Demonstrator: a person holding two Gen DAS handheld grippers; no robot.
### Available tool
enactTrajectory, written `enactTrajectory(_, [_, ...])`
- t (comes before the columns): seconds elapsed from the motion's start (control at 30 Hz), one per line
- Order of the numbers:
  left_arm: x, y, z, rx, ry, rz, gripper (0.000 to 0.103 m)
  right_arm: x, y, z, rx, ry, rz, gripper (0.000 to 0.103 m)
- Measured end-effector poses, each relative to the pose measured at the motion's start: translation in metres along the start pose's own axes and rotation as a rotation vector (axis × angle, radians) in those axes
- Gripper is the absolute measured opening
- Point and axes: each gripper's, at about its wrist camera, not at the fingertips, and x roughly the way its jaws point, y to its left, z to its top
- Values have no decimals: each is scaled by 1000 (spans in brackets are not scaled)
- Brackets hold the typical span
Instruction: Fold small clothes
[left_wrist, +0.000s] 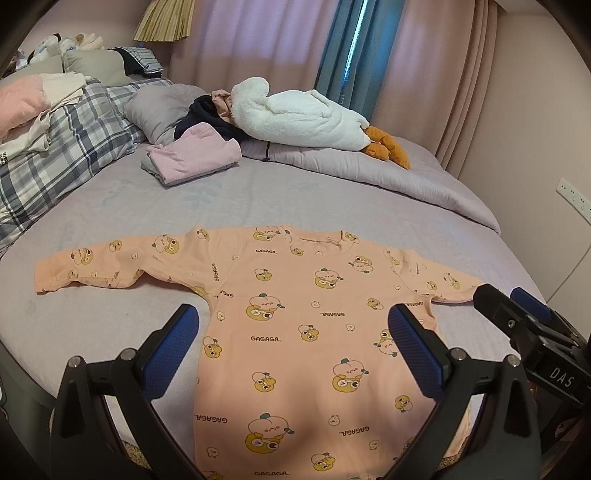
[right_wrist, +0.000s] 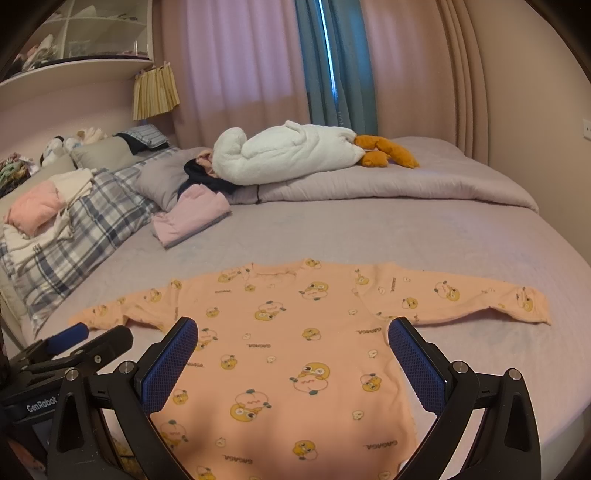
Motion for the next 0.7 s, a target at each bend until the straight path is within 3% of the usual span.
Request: enactTrajectory(0.7, [-7,2,1,-9,-22,-15,102,-3,5,3,-15,-9,-4,102])
